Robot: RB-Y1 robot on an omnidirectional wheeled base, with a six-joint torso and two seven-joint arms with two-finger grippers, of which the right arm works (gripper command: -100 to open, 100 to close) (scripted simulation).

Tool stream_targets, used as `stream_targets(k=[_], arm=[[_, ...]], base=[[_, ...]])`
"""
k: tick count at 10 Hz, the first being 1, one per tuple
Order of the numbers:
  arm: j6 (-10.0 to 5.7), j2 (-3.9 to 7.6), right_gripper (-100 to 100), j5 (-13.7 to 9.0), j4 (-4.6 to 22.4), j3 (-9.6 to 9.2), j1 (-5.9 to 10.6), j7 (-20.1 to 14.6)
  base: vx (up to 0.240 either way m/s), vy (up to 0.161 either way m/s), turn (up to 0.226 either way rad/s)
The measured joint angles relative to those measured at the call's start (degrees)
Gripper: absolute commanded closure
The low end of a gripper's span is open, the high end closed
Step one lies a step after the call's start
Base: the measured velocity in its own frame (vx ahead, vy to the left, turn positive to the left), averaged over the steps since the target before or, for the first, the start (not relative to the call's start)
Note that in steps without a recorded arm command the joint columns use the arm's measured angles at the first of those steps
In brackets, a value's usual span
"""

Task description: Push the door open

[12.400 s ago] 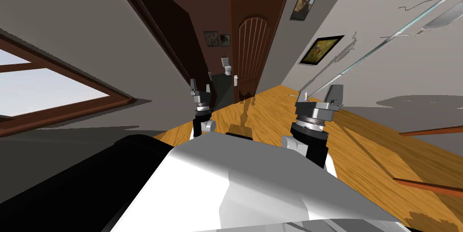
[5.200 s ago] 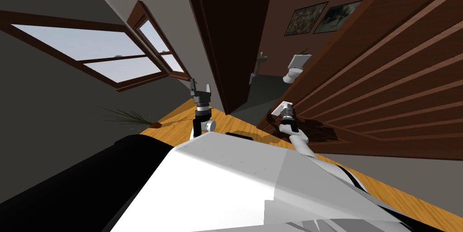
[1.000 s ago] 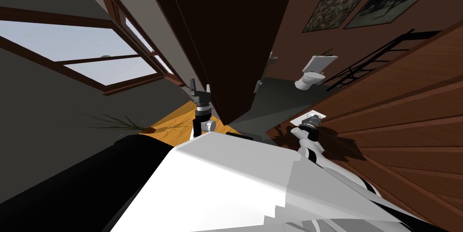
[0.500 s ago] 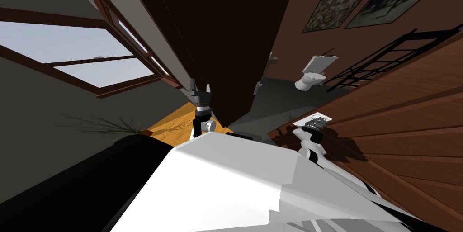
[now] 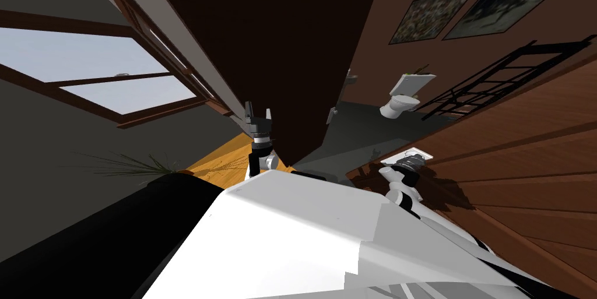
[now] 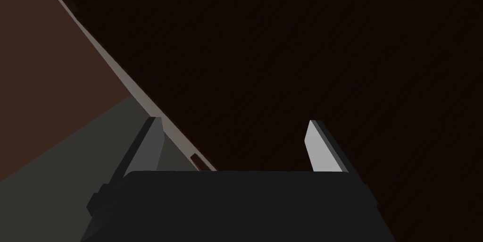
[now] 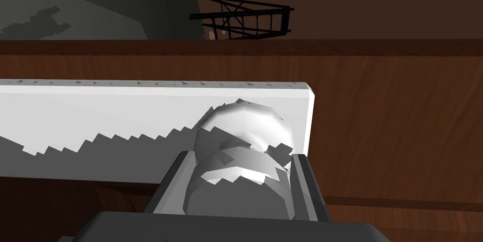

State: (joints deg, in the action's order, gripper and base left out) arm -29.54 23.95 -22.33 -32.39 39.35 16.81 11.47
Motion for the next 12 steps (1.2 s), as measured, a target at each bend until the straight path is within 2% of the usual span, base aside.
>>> stream_targets(k=[2,4,5,7,8,10,12], arm=[[-0.77,-0.69,100,-0.79,0.14,1.92,0.16,1.72],[-2.43,-0.42,100,-1.33,2.08,3.37,1.54,3.31],[-3.24,0.19,100,-1.48,3.22,3.71,2.05,3.47],[-2.51,-1.25,100,-2.21,-0.07,5.58,1.4,5.48],[-2.95,-0.98,100,-2.52,1.01,6.3,1.88,6.25],[-4.15,-1.23,100,-3.12,1.5,7.84,2.29,7.61],[-4.53,-1.34,100,-3.85,1.34,9.7,2.75,9.47]], base=[[0.027,-0.141,0.111],[0.025,-0.125,0.082],[0.014,-0.068,0.034],[0.016,-0.103,0.07],[0.034,-0.107,0.076],[0.018,-0.094,0.068],[0.038,-0.095,0.066]])
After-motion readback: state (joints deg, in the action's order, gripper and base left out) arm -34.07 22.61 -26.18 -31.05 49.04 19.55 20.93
